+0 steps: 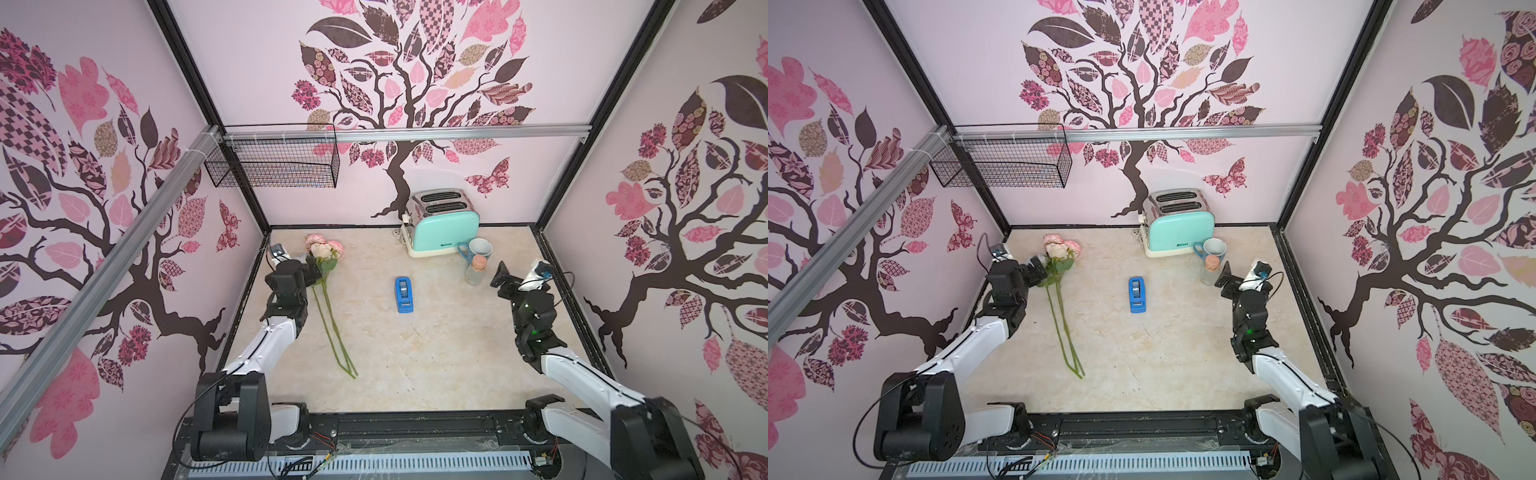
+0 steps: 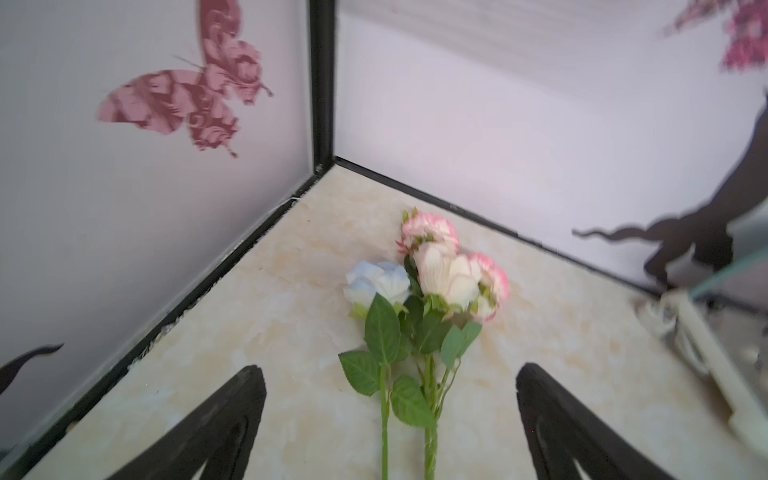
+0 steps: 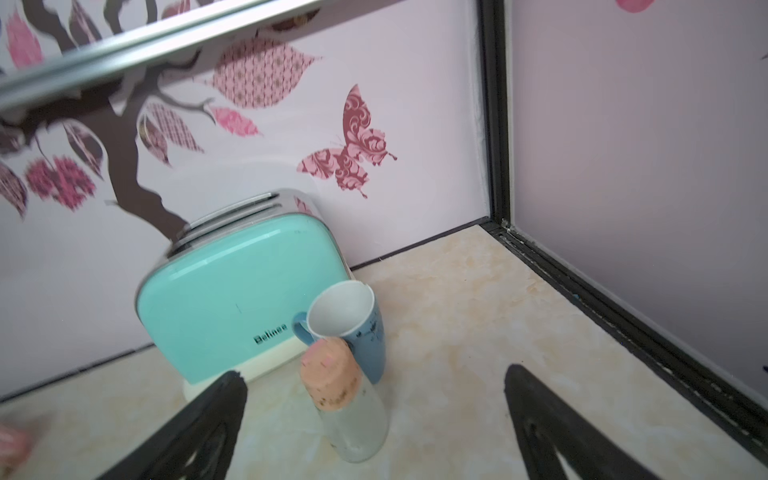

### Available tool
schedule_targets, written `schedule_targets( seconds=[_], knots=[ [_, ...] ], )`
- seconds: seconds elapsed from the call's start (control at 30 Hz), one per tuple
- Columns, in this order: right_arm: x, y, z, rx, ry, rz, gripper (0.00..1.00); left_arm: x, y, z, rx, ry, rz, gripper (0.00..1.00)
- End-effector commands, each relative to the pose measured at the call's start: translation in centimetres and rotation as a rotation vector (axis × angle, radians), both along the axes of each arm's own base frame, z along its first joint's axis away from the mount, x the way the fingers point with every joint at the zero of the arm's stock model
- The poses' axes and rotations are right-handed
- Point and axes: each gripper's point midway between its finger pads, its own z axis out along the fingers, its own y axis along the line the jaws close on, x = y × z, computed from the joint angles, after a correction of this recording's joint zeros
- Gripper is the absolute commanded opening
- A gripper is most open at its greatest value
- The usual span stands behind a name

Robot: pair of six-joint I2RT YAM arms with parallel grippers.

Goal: Wrap bouquets with tape
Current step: Pick up the unwrapped bouquet from the center of the board.

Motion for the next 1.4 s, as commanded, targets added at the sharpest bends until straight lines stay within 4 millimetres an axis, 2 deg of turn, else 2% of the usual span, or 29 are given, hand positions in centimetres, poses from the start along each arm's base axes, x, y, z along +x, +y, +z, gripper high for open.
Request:
schedule_targets(
  seconds=[0.0, 0.07, 0.17, 0.2, 0.3, 0.33, 0.43, 0.53, 0.7, 0.83, 1.0, 1.2, 1.37],
  knots=[
    [-0.8, 0.0, -5.4, 0.186, 0.219, 0.014, 1.00, -3.2, 1.8, -6.1, -0.229, 0.207, 0.164, 0.87],
    [-0.7, -0.2, -6.1, 0.210, 0.281, -0.012, 1.00, -3.6, 0.7, -5.7, -0.230, 0.275, 0.153, 0.84],
    [-0.7, -0.1, -6.8, 0.209, 0.358, -0.016, 1.00, -4.4, -1.9, -4.6, -0.112, 0.426, 0.168, 0.90],
    [-0.7, 0.2, -7.1, 0.210, 0.386, -0.006, 1.00, -4.6, -2.9, -4.8, -0.109, 0.501, 0.148, 0.91],
    [-0.7, 1.7, -7.4, 0.196, 0.424, 0.087, 1.00, -4.8, -5.6, -7.3, -0.208, 0.704, 0.046, 0.90],
    [-0.8, 2.0, -7.6, 0.201, 0.426, 0.105, 1.00, -4.8, -5.5, -7.8, -0.178, 0.738, 0.040, 0.90],
    [-1.2, 3.0, -7.2, 0.195, 0.398, 0.175, 1.00, -3.4, -5.6, -8.9, -0.176, 0.775, -0.017, 0.98],
    [-1.6, 3.7, -6.6, 0.190, 0.377, 0.222, 1.00, -2.4, -6.0, -10.3, -0.269, 0.832, -0.070, 0.98],
    [-2.0, 4.2, -6.2, 0.181, 0.363, 0.257, 1.00, -1.3, -6.5, -13.1, -0.283, 0.901, -0.079, 0.98],
    [-2.2, 4.6, -6.0, 0.195, 0.351, 0.279, 1.00, -0.7, -6.6, -15.6, -0.310, 0.912, -0.080, 0.92],
    [-2.3, 4.8, -5.7, 0.184, 0.346, 0.287, 1.00, 0.6, -6.0, -16.7, -0.316, 0.893, -0.076, 0.87],
    [-2.2, 5.1, -5.6, 0.177, 0.348, 0.305, 1.00, 0.5, -5.7, -18.9, -0.327, 0.941, -0.064, 0.77],
    [-2.2, 5.2, -5.7, 0.177, 0.348, 0.311, 1.00, 0.8, -5.9, -19.7, -0.335, 0.949, -0.073, 0.69]
  ],
)
